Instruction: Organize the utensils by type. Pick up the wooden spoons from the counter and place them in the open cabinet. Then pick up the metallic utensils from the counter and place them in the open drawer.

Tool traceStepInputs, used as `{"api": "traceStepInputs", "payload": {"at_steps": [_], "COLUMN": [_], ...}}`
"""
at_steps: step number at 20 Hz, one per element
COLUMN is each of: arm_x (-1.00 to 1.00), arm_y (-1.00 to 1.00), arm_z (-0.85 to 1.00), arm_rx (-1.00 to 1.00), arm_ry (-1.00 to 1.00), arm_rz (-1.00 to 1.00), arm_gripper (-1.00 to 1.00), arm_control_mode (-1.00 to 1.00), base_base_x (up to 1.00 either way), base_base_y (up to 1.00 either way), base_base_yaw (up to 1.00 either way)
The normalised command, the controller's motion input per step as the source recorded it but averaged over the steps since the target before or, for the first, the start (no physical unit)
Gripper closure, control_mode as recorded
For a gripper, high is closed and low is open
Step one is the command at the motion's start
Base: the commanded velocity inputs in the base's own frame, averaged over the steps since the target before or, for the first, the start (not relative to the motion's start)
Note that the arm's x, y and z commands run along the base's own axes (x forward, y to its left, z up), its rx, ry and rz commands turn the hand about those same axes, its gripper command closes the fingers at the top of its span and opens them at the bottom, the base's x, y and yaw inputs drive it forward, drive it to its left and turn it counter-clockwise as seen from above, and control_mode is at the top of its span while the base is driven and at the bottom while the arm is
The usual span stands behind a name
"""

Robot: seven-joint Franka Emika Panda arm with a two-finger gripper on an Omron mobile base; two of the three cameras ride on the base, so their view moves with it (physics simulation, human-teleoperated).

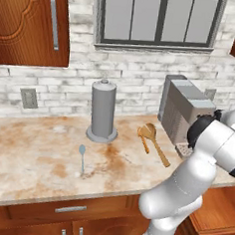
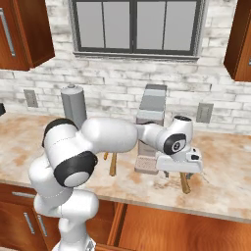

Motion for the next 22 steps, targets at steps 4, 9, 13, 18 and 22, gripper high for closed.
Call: {"api": "traceStepInputs", "payload": {"at_steps": [4,9,13,18,22], "arm_x": [0.06,0.14,0.12,0.03,0.01], "arm_y": [-0.02,-0.02,-0.07,-0.08,-0.07], "arm_z": [-0.26,-0.18,-0.14,-0.13,-0.24], "arm_rx": [0.02,0.02,0.03,0.03,0.01], "arm_ry": [0.0,0.0,0.0,0.0,0.0], "arm_rz": [0.02,0.02,0.0,0.01,0.01], "arm_gripper": [-1.0,-1.0,-1.0,-1.0,-1.0], "arm_control_mode": [-1.0,-1.0,-1.0,-1.0,-1.0], "base_base_x": [0.0,0.0,0.0,0.0,0.0], "base_base_y": [0.0,0.0,0.0,0.0,0.0], "base_base_yaw": [0.0,0.0,0.0,0.0,0.0]}}
